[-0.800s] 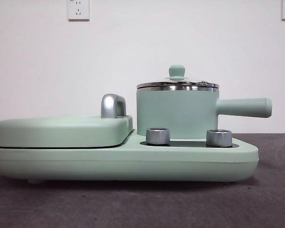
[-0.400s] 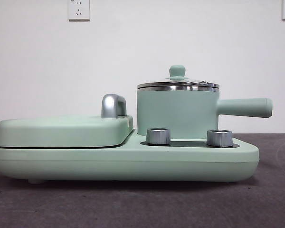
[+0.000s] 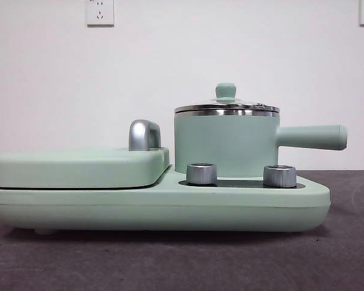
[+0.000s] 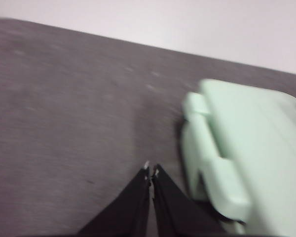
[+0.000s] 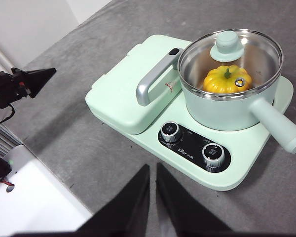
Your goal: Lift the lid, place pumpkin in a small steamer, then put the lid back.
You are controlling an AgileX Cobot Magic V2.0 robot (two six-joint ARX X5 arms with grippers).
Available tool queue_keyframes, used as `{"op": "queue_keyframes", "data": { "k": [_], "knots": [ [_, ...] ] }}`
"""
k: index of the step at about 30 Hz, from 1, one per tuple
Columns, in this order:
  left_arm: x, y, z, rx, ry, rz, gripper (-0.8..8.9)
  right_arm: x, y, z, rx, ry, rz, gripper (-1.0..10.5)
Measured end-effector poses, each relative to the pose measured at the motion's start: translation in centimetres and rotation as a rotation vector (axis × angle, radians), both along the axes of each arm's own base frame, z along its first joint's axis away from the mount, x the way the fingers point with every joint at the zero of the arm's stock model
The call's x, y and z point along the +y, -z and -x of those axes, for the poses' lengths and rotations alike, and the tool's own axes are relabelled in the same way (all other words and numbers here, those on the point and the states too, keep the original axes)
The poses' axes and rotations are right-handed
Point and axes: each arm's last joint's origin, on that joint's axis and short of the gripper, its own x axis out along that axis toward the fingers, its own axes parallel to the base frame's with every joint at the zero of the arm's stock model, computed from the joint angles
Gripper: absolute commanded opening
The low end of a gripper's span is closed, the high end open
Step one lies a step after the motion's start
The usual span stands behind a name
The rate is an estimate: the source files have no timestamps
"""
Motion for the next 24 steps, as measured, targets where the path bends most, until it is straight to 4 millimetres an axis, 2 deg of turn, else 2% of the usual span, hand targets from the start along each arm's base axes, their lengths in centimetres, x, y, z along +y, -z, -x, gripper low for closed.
{"op": "queue_keyframes", "data": {
  "k": [5, 9, 24],
  "knots": [
    [0.2, 0.6, 0.1, -0.052, -0.041, -0.036, 0.19, 0.0, 0.0, 0.0, 0.000, 0.000, 0.000, 0.2],
    [0.2, 1.8, -0.1, -0.014, -0.041, -0.062, 0.19, 0.0, 0.0, 0.0, 0.000, 0.000, 0.000, 0.2],
    [0.2, 1.9, -0.2, -0.027, -0.020, -0.076, 0.19, 0.0, 0.0, 0.0, 0.000, -0.001, 0.000, 0.2]
  ]
}}
